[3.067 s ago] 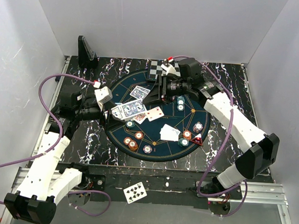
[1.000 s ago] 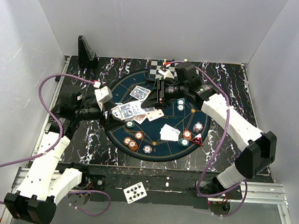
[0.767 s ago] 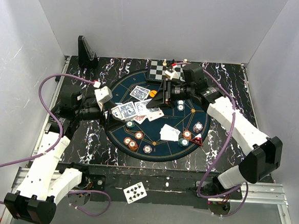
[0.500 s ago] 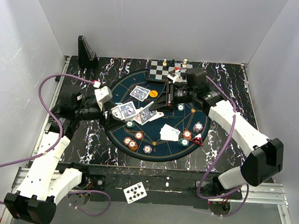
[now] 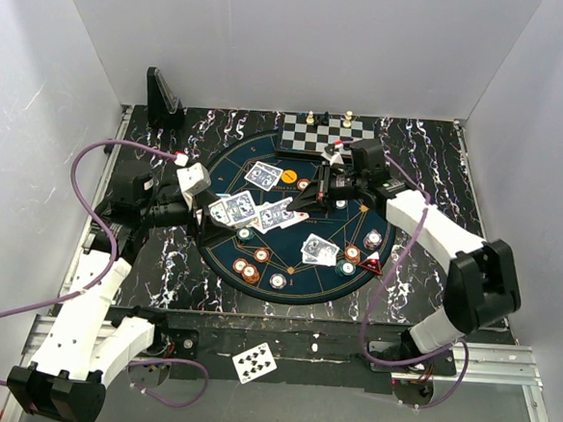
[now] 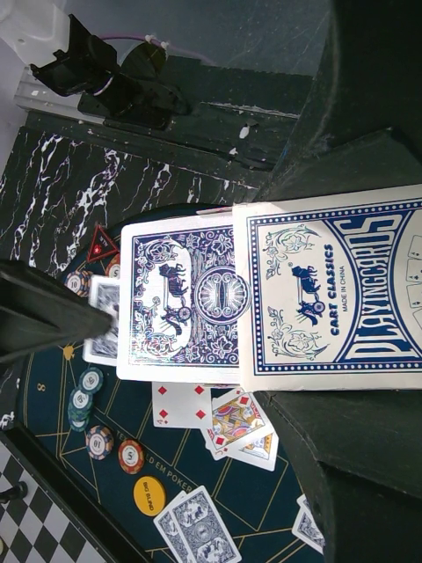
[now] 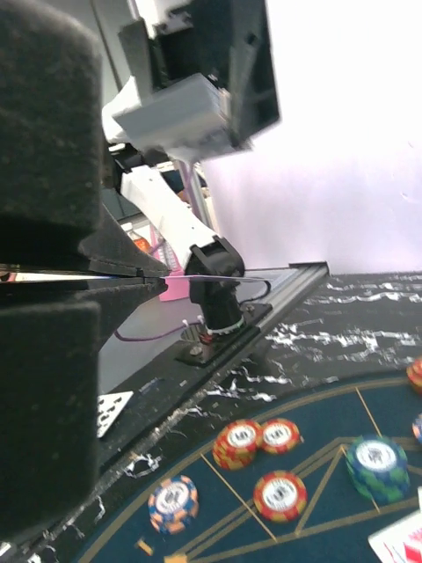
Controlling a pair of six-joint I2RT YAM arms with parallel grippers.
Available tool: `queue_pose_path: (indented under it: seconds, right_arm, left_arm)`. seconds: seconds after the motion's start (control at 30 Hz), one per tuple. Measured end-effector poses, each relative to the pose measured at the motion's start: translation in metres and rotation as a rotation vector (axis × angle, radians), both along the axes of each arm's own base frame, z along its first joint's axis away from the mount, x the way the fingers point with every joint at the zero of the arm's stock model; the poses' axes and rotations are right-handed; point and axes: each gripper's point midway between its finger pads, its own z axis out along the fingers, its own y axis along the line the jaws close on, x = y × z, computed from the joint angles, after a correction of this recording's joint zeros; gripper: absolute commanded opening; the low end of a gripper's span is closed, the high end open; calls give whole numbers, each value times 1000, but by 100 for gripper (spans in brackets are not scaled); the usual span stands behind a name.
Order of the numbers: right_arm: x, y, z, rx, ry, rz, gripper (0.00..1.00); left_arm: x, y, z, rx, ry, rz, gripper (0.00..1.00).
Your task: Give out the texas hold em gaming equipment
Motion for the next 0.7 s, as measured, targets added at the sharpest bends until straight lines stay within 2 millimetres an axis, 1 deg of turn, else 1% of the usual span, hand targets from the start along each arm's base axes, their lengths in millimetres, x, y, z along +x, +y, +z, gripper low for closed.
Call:
queue_pose_path:
  seconds: [0.13, 0.3, 0.4, 0.5, 0.6, 0.7]
  right_arm:
    - [22, 4, -44, -45, 48, -18, 1]
    - [56, 2, -105, -131, 93, -53, 1]
    - [78, 1, -132, -182, 90, -71, 1]
    - [92, -3, -149, -234, 71, -88, 1]
    - [101, -7, -158, -288, 49, -94, 1]
    - [108, -13, -162, -346, 20, -92, 1]
  left_arm:
    - [-1, 0, 1, 0, -5, 1, 0]
    - [-1, 1, 1, 2, -5, 6, 0]
    - [-1, 2, 0, 6, -4, 10, 0]
    - [-2, 2, 0, 9, -9, 13, 0]
    - [-3, 3, 1, 10, -11, 14, 0]
    - [-4, 3, 0, 13, -9, 14, 0]
